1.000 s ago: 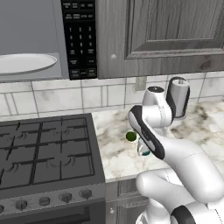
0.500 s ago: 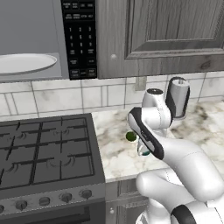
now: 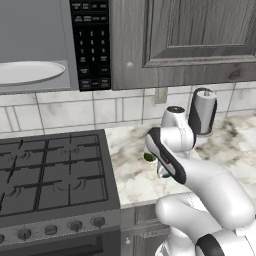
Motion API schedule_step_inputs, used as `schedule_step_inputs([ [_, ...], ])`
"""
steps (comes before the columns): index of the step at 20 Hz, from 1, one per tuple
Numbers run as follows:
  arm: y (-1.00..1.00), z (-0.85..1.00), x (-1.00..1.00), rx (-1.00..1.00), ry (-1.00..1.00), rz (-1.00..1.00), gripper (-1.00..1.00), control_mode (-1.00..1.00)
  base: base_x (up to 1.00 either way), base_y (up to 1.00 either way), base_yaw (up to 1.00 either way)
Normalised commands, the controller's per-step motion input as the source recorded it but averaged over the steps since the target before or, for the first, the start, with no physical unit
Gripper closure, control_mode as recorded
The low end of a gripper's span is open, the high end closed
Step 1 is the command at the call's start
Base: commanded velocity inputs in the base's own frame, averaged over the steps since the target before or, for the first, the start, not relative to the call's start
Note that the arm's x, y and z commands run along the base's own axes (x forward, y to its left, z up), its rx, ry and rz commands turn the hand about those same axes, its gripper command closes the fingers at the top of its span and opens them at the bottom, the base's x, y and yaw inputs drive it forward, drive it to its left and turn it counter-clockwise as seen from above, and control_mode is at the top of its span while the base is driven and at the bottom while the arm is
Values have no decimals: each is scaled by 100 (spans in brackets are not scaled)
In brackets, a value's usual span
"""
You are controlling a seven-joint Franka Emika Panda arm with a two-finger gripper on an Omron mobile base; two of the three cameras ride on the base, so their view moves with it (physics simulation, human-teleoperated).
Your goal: Pick the mug from the counter and place it inside the microwave. Then close the microwave.
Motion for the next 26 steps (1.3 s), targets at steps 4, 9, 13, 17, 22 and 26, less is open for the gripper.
schedule_step_inputs([
  [4,0,-23,0,0,3,0,-100,-100,0,0,0],
  [9,0,-22,0,0,7,0,-100,-100,0,0,0],
  [13,0,-13,6,0,4,0,-100,-100,0,0,0],
  [17,-1,-2,16,0,1,0,-100,-100,0,0,0],
  [22,-2,0,24,0,0,0,-100,-100,0,0,0],
  [26,-1,0,14,0,0,0,-100,-100,0,0,0],
])
